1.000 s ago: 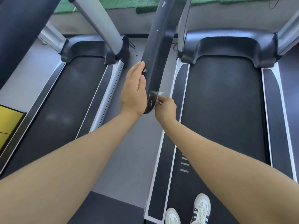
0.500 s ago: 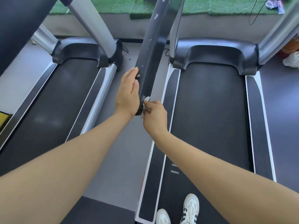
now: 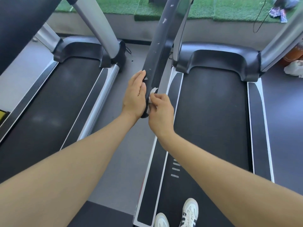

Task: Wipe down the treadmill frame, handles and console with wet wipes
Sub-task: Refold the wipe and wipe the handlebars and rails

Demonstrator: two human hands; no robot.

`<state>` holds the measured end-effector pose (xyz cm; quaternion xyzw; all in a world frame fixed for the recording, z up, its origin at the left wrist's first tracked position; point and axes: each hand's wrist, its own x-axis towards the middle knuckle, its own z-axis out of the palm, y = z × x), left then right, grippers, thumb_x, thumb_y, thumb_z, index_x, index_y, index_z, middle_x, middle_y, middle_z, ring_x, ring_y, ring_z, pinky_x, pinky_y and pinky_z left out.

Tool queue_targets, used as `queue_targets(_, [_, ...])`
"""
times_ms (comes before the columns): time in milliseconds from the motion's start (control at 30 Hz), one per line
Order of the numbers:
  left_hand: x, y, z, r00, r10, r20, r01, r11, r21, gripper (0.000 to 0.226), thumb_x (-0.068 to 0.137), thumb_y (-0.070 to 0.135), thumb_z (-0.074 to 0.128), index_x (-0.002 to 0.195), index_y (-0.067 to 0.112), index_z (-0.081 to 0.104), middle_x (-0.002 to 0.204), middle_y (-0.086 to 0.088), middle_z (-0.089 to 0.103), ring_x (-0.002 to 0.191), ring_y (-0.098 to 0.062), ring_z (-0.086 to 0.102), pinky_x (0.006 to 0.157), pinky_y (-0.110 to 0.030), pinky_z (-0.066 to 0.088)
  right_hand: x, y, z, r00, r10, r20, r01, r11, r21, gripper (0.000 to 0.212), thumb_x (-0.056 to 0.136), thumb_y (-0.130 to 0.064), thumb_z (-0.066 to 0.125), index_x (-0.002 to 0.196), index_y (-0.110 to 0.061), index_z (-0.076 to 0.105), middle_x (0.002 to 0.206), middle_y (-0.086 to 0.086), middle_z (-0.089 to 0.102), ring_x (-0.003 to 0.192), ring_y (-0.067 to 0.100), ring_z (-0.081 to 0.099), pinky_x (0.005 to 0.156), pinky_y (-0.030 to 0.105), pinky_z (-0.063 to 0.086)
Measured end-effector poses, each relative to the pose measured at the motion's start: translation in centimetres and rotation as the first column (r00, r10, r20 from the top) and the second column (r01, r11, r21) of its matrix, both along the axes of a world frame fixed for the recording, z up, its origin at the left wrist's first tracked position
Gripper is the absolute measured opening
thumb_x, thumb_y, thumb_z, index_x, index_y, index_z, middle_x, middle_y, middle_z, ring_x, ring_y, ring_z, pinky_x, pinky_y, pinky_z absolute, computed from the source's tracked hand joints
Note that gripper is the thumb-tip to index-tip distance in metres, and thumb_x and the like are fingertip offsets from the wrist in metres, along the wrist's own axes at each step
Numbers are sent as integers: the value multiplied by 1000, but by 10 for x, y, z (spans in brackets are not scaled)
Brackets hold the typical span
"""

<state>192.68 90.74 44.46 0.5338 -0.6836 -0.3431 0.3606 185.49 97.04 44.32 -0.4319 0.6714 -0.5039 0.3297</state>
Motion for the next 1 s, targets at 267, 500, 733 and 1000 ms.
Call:
queue_targets(267, [1, 0, -1, 1000, 0, -14, 0, 1000, 12, 42, 102, 7, 31, 143, 11, 38, 149, 0, 33, 129, 3, 29, 110, -10, 20, -8, -13, -2, 1000, -10, 15, 10, 1000, 14, 23, 98, -10, 46, 107, 3, 62, 89, -7, 57, 68, -8, 49, 61, 0, 37])
queue_targets(500, [0, 1, -1, 1000, 11, -10, -11, 1000, -4, 41, 102, 8, 30, 142, 12, 38, 148, 2, 35, 128, 4, 30, 105, -2, 19, 7, 13, -12, 995, 4, -104, -9, 999, -44, 25, 93, -1, 47, 111, 0, 63, 111, 13, 59, 96, 21, 53, 72, -2, 33])
queue_targets(733, [-2, 4, 4, 1000, 18, -3, -18, 1000, -1, 41, 102, 9, 30, 142, 11, 38, 147, 1, 35, 130, -2, 32, 105, -5, 21, 3, 37, -16, 992, 116, -51, -117, 993, -17, 22, 95, -3, 47, 109, 1, 64, 101, 5, 59, 85, 8, 54, 68, -1, 33])
queue_targets(1000, [4, 18, 15, 989, 75, 128, -76, 997, 3, 39, 99, 11, 41, 137, 10, 45, 139, -1, 43, 125, -8, 39, 100, -11, 25, -22, 40, 5, 969, 181, 167, -215, 953, 215, 30, 95, -4, 44, 114, -10, 66, 83, 0, 61, 80, 18, 59, 78, 29, 52])
